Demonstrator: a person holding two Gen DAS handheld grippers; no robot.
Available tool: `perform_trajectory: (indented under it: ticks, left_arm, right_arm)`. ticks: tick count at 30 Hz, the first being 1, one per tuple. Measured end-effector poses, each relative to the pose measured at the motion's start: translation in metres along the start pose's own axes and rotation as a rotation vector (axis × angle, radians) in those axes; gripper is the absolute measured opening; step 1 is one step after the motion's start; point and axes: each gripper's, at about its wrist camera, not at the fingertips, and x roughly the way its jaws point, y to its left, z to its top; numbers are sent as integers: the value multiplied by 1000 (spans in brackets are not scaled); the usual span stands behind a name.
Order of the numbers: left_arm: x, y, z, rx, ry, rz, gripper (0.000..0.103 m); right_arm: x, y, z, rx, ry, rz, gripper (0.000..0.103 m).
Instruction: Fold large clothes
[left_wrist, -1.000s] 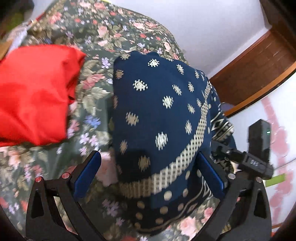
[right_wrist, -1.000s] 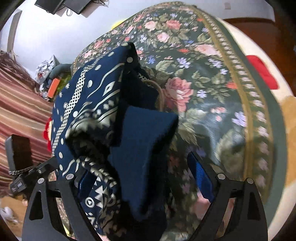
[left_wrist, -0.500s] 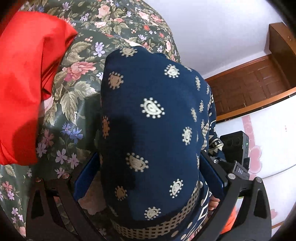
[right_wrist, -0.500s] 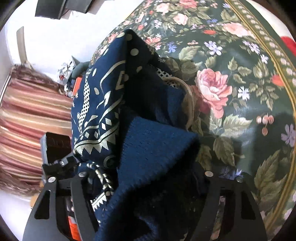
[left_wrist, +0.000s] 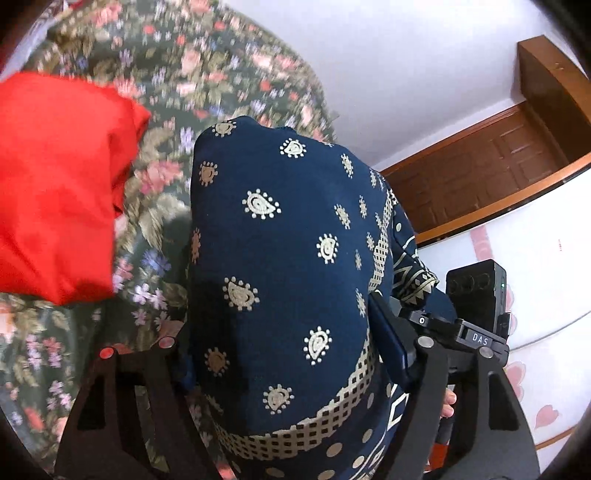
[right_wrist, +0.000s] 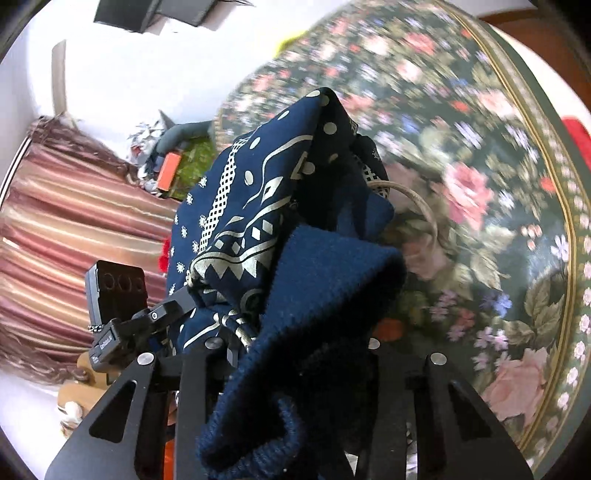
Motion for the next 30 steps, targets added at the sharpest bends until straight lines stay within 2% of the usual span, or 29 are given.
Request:
perform_trajectory:
  ticks: [7, 11, 16, 24, 28, 30]
  left_arm:
    - [-90, -18, 21, 70, -124, 2, 76]
    - [-133, -6, 37, 74, -181, 11, 76]
    - [-178, 30, 62, 67, -239, 36, 76]
    - [-182, 114, 102, 5, -249, 126, 75]
    - [-160, 163, 119, -45, -216, 166, 75]
    - [-142, 189, 124, -63, -186, 216, 75]
  right_arm:
    - [10, 81, 16, -111, -55, 33, 32]
    - [33, 117, 28, -157, -62, 53, 32]
    - [79, 152, 39, -189, -62, 71, 32]
    - [180, 148, 51, -126, -28, 63, 32]
    - [226, 129, 53, -73, -5, 36, 32]
    - [249, 110, 53, -19, 22, 8, 32]
